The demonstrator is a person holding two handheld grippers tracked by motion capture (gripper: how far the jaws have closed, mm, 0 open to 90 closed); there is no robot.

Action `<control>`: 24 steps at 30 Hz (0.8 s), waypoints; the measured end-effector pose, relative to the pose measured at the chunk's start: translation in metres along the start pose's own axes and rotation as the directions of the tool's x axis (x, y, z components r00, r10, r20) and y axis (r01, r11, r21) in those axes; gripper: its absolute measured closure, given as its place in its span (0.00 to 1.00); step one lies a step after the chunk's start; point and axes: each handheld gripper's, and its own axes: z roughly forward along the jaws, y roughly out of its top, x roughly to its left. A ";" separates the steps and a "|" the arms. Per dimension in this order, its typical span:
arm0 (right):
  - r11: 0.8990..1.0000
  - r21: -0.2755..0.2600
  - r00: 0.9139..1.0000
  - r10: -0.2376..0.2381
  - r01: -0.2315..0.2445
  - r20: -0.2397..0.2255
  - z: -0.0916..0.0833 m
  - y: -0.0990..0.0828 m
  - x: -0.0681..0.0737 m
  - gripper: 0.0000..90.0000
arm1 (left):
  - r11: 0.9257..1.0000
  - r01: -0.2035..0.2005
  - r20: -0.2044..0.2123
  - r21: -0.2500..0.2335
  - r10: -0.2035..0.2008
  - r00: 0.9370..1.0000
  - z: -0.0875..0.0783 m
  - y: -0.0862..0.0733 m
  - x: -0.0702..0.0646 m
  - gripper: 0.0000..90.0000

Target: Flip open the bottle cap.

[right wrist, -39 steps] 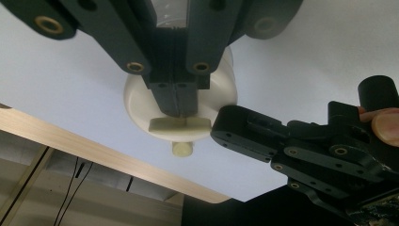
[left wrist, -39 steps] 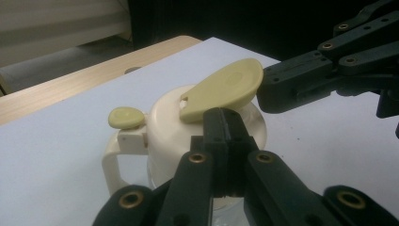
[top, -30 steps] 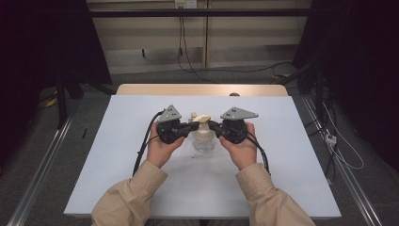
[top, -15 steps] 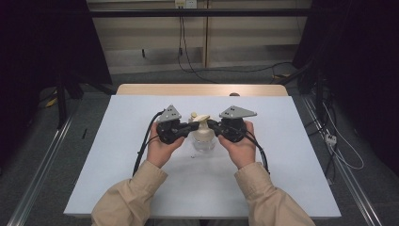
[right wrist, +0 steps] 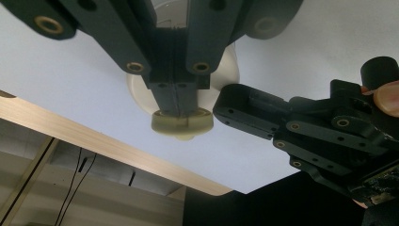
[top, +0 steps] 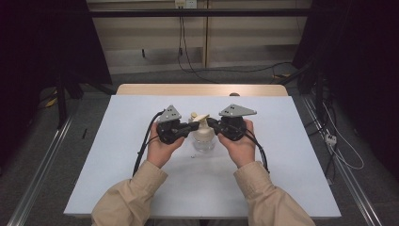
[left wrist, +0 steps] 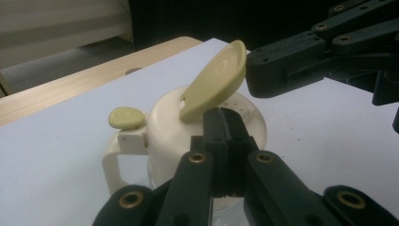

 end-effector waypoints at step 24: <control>1.000 -0.004 1.000 0.002 -0.002 0.008 0.002 0.002 -0.001 1.00 | 1.000 0.001 0.001 -0.002 -0.001 1.000 0.000 0.000 0.000 1.00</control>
